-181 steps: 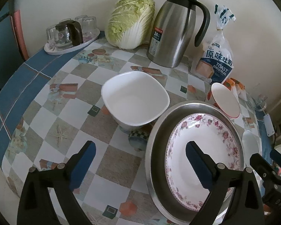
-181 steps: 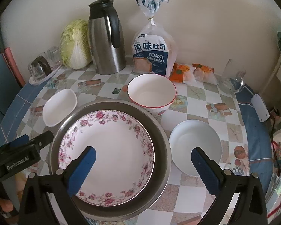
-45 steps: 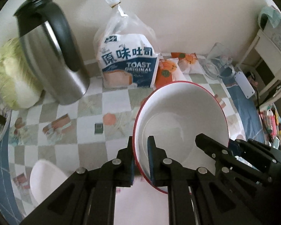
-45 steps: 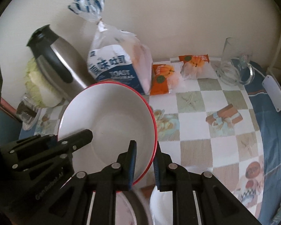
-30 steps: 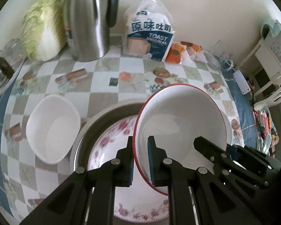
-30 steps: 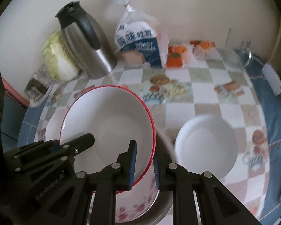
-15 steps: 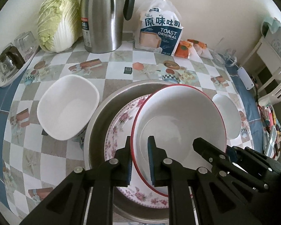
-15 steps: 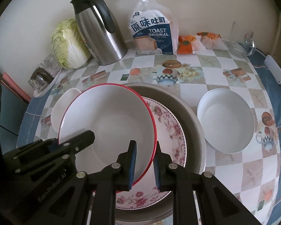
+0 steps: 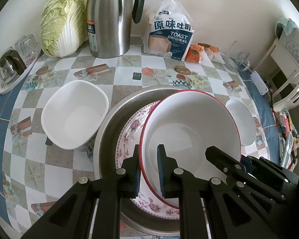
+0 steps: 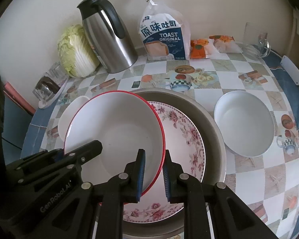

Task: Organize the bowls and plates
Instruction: 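Lower the red-rimmed bowl onto the floral plate inside the basin with both tools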

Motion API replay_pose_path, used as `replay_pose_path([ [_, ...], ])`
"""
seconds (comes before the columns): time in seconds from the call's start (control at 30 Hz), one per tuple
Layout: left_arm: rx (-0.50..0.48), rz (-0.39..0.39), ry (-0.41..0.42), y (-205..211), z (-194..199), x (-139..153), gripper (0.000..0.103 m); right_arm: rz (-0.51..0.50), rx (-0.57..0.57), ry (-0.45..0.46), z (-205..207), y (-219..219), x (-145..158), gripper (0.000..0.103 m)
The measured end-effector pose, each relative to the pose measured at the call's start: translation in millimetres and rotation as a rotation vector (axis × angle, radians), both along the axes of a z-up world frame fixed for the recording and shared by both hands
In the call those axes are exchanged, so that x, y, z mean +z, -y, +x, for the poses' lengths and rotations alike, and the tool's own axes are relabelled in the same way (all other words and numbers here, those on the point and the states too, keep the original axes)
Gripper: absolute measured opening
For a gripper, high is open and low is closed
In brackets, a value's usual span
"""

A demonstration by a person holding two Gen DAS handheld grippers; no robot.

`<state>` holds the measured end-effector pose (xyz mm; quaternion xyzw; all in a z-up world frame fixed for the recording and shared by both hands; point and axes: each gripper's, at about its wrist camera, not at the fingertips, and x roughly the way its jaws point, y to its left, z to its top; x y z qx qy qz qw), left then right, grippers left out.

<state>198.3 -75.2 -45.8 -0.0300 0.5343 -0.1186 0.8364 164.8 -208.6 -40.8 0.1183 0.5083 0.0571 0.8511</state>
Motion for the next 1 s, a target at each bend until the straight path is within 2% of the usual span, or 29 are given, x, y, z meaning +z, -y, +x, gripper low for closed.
replay_pose_path([
  [1.0, -0.016, -0.017, -0.071, 5.6, 7.0, -21.9, 0.014, 0.01, -0.022, -0.056, 5.5, 6.8, -18.1, 0.018],
])
